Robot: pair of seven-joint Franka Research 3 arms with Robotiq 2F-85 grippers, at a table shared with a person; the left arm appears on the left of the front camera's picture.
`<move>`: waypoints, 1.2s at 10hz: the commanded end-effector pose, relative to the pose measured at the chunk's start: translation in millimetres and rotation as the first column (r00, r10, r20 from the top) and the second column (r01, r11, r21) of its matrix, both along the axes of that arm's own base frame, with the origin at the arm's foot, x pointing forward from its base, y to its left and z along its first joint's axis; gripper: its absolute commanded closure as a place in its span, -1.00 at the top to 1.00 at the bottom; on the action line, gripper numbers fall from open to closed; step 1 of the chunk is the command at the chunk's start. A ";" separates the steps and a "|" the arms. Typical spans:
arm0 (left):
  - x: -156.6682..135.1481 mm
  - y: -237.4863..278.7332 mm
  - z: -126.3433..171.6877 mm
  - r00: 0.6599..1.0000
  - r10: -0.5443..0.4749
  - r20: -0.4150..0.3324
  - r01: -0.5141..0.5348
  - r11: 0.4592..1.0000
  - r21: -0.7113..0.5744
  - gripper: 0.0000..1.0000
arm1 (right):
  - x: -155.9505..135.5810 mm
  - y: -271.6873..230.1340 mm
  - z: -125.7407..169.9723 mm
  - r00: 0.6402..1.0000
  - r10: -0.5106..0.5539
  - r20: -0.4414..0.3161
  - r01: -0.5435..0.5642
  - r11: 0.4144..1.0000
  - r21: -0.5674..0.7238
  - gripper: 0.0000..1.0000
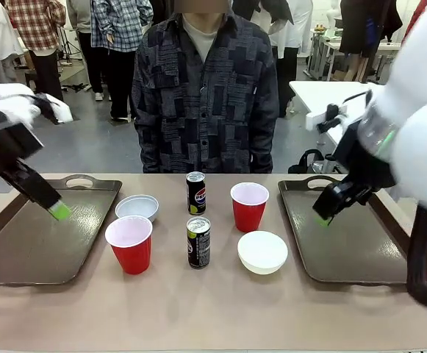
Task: Prepare tableware on both trays.
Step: Pick up a Picnic Bowl from the table and place it on a Handle tray.
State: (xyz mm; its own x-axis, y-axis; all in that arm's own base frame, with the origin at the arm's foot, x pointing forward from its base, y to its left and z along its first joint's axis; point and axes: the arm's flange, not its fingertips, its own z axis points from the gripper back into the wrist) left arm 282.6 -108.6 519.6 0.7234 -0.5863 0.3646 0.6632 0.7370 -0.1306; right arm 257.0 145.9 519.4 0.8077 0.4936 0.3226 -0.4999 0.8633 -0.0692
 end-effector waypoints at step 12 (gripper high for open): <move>-17.9 263.9 11.3 0.875 0.279 -0.395 -0.483 0.556 -0.677 1.00 | -113.9 -297.5 -23.1 0.926 -0.273 -0.263 0.372 0.527 0.764 1.00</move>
State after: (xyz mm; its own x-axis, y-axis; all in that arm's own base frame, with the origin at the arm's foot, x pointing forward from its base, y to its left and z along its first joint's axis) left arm 265.1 158.8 529.3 0.9187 0.1522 0.3645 0.2572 0.4700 -0.8444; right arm 143.1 -169.3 523.5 0.9058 -0.2355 0.3521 -0.1112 0.6700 0.7340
